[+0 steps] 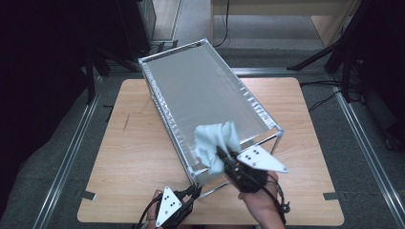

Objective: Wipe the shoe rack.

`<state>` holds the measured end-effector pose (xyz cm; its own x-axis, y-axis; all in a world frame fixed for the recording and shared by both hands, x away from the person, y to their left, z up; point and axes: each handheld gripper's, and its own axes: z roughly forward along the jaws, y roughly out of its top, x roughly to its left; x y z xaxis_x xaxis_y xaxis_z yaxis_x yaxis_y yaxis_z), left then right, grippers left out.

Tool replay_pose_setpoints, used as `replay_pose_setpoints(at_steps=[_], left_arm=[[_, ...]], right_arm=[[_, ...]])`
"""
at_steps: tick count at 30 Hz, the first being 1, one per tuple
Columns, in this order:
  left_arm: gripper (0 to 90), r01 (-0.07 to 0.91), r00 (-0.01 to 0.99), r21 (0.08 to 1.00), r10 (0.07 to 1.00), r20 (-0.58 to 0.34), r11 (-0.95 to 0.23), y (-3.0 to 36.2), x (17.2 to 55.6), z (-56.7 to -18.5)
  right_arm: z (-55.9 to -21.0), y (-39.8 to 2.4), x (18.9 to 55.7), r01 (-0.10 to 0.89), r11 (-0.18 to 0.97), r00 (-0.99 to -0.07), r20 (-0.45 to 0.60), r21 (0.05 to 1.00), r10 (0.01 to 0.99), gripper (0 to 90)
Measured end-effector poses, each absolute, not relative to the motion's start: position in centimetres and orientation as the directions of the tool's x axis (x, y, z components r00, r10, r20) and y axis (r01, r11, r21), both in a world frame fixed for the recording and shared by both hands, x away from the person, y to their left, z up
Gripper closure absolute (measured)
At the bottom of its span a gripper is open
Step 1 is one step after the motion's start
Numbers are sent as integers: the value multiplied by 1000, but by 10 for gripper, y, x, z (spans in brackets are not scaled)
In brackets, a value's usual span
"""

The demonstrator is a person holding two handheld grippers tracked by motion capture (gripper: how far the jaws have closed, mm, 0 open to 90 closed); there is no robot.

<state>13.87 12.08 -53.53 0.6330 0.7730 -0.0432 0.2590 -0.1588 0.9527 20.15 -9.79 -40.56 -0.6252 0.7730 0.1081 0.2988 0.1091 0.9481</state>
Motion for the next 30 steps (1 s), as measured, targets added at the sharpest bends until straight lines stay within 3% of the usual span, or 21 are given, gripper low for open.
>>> replay_pose_setpoints(at_steps=[6, 13, 17, 23, 28, 30], left_arm=[[815, 262, 632, 953, 773, -48, -155, 121, 139, -536], [812, 266, 630, 952, 775, -54, -150, 121, 139, -536], [813, 268, 628, 952, 776, -56, -149, 119, 139, -535], [814, 276, 624, 950, 779, -63, -144, 115, 142, -535], [814, 277, 628, 949, 776, -61, -150, 113, 145, -534], [814, 277, 632, 949, 772, -65, -147, 113, 145, -534]], right_arm=[[-405, -96, 197, 273, 129, -637, 79, 953, 767, 828], [-400, -164, 215, 288, 68, -491, 87, 955, 867, 771], [-401, -196, 217, 280, 33, -408, 88, 960, 909, 830], [-407, -187, 210, 280, 29, -437, 100, 959, 894, 847], [-410, -158, 196, 266, 79, -525, 76, 961, 848, 847], [-410, -133, 183, 250, 120, -602, 58, 961, 796, 845]])
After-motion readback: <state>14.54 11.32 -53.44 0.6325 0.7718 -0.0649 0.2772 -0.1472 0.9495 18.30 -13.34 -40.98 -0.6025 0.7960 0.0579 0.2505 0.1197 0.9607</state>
